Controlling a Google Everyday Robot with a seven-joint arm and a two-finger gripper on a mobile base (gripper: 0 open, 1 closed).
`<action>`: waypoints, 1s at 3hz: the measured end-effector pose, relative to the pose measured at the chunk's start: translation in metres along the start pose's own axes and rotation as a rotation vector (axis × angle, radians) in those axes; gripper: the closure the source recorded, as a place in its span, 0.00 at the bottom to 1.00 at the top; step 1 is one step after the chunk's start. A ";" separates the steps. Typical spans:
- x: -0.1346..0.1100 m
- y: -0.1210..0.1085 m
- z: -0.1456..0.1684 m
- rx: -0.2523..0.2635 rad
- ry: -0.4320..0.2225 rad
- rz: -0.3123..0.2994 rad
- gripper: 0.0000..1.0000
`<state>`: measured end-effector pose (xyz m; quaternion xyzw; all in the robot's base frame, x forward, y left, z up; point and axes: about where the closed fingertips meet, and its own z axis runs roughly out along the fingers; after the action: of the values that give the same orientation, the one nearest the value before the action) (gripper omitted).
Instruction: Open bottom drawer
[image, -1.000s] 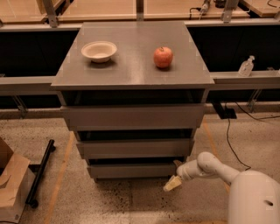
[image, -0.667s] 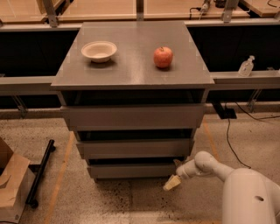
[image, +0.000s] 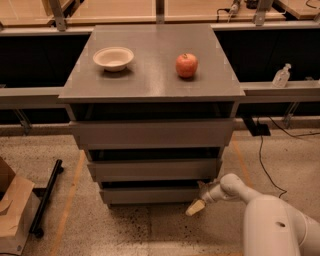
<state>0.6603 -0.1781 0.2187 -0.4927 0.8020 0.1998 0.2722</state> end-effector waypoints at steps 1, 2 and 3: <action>0.001 -0.010 0.012 -0.001 -0.016 0.002 0.00; 0.000 -0.003 0.024 -0.026 -0.020 0.002 0.00; 0.000 -0.003 0.025 -0.028 -0.020 0.002 0.00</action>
Offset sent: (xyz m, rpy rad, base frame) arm 0.0067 0.0212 -0.0259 0.0413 0.0254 0.0302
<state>0.6688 -0.1643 0.1995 -0.4935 0.7969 0.2162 0.2733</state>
